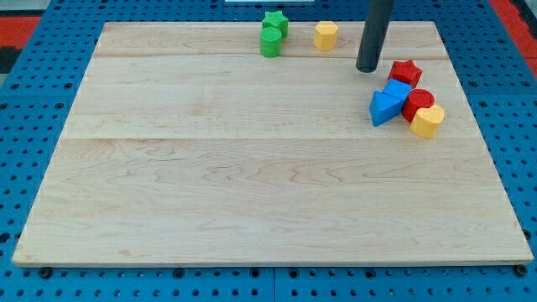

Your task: Move the red star to the bottom of the yellow hexagon

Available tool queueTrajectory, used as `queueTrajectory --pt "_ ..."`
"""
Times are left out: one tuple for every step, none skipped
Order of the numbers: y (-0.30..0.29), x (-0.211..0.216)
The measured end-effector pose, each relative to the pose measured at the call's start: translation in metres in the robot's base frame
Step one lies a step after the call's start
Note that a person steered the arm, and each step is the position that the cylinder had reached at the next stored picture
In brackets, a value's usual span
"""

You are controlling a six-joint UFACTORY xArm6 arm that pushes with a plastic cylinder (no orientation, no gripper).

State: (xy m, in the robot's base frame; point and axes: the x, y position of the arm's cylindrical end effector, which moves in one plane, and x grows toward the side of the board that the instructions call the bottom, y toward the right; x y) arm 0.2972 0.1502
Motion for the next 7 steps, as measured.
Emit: queueTrajectory --pt "0.01 -0.016" --pt "0.038 -0.021" --pt "0.071 -0.013" --pt "0.102 0.003" --pt "0.128 0.021" --pt "0.121 0.039" --pt "0.082 0.04"
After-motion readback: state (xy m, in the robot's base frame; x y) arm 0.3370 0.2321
